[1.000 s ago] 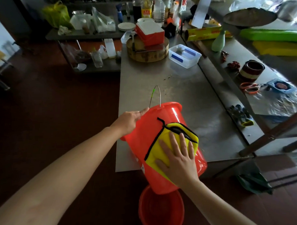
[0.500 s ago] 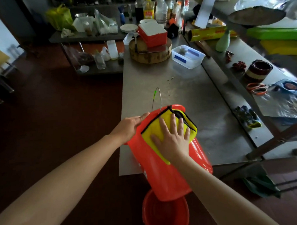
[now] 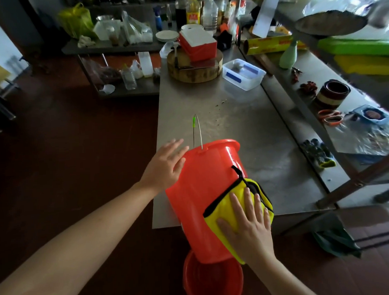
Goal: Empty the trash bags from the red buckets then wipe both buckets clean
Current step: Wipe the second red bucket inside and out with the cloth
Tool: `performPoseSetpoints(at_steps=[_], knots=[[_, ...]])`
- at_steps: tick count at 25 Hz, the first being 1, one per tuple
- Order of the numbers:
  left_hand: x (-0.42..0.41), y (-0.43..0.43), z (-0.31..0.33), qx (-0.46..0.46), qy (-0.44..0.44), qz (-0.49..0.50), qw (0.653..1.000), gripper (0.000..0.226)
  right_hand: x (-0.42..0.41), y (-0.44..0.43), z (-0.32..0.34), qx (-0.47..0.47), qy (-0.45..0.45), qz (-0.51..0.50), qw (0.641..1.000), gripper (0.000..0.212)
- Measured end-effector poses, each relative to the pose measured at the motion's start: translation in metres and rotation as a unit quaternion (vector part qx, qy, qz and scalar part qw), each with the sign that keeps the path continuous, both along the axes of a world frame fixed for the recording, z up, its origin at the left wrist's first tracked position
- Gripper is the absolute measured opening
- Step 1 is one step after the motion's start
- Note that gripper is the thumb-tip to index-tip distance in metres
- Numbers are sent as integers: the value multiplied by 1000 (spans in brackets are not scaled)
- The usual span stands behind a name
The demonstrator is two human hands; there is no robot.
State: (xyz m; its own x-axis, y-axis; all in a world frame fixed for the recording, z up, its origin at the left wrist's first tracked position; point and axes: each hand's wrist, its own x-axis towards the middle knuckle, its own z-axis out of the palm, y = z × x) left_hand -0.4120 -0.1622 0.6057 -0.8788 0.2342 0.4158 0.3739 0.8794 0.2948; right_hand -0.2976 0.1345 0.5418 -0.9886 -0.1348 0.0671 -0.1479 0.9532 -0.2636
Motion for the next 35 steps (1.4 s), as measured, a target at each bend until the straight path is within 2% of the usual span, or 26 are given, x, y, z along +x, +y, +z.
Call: performPoseSetpoints(at_steps=[2,3,5,6,8,11,14,17,19,23,27,29,32,35], knots=[[-20,33,21,-78,92,-51,991,38,5,-3,0,-6,0,-1,1000,80],[-32,51,30,-125,82,-68,986,38,7,-7,1,-7,-2,3,1000,80],[-54,83,44,-205,-38,-49,977,41,7,-16,3,-8,-1,12,1000,80],[-63,92,47,-212,-100,-21,972,41,6,-20,5,-10,-3,13,1000,79],[-71,93,48,-143,-185,20,972,46,-2,-28,9,-20,-25,0,999,80],[-73,76,43,-64,-191,32,979,52,-35,-47,22,-34,-75,-26,996,82],[-68,58,39,-28,-217,23,976,43,-89,-78,43,-66,-111,-32,991,85],[-59,44,38,-6,-227,22,974,45,-125,-96,61,-73,-139,-12,987,83],[-51,39,36,16,-223,22,974,46,-117,-95,58,-73,-124,7,990,83],[-42,32,33,60,-220,26,973,40,-49,-58,30,-58,-66,17,996,83],[-36,38,35,49,-199,23,979,38,4,-15,7,-47,-68,-4,997,81],[-46,53,41,8,-189,24,982,37,12,-9,4,-53,-72,-7,996,81],[-66,92,49,-64,-239,25,969,41,16,-12,6,-54,-75,-9,996,81],[-82,123,41,-131,-263,50,954,32,19,-18,2,-69,-69,-21,995,78]])
